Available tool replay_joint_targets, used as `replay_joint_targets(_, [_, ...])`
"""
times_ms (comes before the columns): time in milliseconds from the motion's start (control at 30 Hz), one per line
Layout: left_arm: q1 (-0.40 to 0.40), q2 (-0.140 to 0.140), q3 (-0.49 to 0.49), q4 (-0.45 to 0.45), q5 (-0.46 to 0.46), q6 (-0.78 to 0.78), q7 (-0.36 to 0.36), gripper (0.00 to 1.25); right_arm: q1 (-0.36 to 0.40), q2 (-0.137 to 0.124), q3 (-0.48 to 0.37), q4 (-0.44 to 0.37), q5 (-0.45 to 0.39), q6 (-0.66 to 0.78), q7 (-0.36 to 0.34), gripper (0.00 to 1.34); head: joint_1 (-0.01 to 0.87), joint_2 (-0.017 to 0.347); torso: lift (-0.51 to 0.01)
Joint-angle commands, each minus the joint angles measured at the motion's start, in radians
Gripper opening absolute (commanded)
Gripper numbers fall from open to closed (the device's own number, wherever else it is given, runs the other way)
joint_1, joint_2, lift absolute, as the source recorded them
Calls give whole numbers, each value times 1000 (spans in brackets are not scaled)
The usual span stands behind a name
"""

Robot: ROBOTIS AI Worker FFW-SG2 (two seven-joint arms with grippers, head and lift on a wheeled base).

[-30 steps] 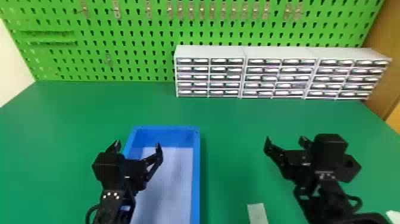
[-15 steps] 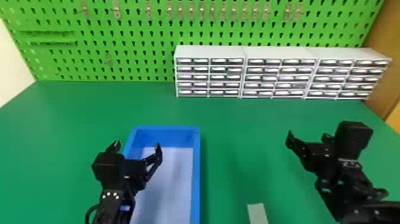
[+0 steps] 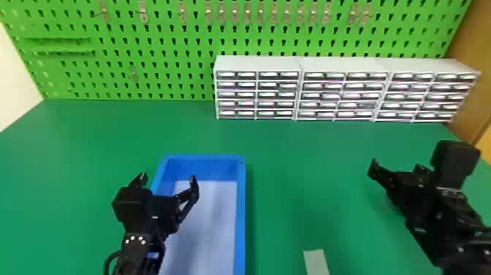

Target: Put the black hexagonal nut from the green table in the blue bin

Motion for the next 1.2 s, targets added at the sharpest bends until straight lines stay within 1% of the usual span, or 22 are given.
replay_joint_targets(0, [-1,0,1,0,1,0,0,1085,-10,0,-30,-13,-3,56,0,1066,657,57,-95])
replay_joint_targets(167, [-1,1,1,0,1,0,0,1085,-22,-5,-69,-30,-3,108,0,1066,657,57,-95])
replay_joint_targets(267, [-1,1,1,0,1,0,0,1085,-30,-12,-88,-42,-6,136,0,1066,657,57,-95])
replay_joint_targets(433, [-1,1,1,0,-1,0,0,1085,-53,-20,-119,-73,-22,246,0,1066,657,57,-95])
replay_joint_targets(533, [-2,1,1,0,-1,0,0,1085,-70,-21,-142,-88,-45,323,0,1066,657,57,-95])
replay_joint_targets(700, [-4,1,0,2,-1,0,0,1085,-88,-26,-161,-110,-71,430,0,1066,657,57,-95])
replay_joint_targets(900, [-7,1,0,2,-1,0,0,1085,-105,-25,-185,-121,-108,548,0,1065,657,57,-95])
replay_joint_targets(1167, [-16,1,18,2,2,0,0,1085,-111,-40,-200,-130,-141,639,0,1065,657,57,-95])
